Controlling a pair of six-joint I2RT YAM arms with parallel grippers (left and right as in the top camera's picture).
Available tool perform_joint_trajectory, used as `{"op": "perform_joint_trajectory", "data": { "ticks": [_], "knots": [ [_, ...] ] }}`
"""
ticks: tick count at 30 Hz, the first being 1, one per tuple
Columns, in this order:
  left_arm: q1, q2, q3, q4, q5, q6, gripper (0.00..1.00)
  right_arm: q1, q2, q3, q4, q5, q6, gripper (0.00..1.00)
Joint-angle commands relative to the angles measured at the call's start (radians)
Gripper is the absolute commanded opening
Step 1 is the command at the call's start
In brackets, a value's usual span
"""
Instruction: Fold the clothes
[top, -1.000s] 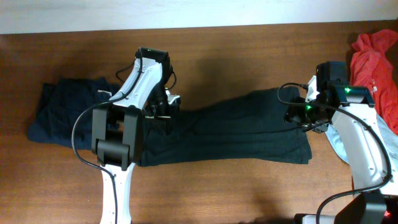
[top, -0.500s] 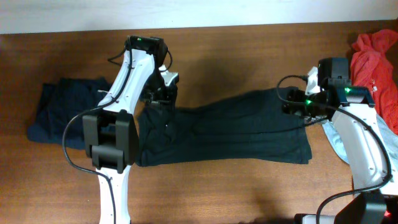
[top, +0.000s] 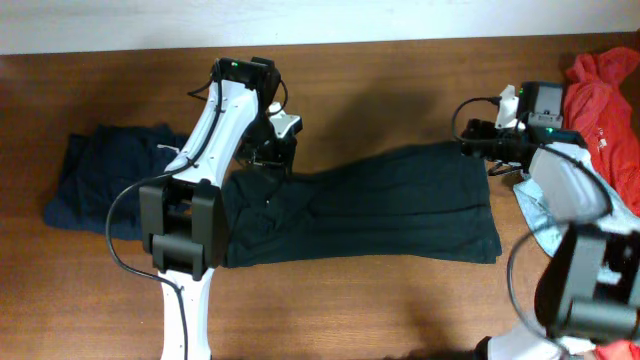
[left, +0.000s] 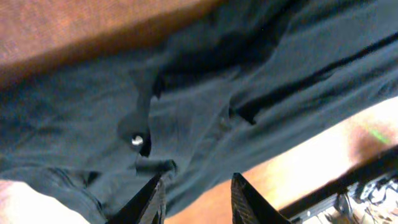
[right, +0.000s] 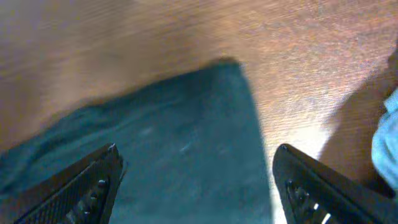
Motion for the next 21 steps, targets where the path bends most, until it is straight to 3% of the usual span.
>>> {"op": "perform_joint_trajectory", "data": {
  "ticks": [1, 11, 21],
  "knots": [
    [0.003, -0.028, 0.014, -0.004, 0.014, 0.029, 0.34, -0.047, 0.075, 0.009, 0.057, -0.108, -0.078, 0.80],
    [0.003, -0.028, 0.014, 0.008, 0.014, 0.028, 0.34, -0.066, 0.215, 0.009, 0.214, -0.164, -0.117, 0.79],
    [0.002, -0.028, 0.014, 0.005, 0.014, 0.028, 0.34, -0.066, 0.272, 0.009, 0.258, -0.164, -0.117, 0.75]
  ]
}}
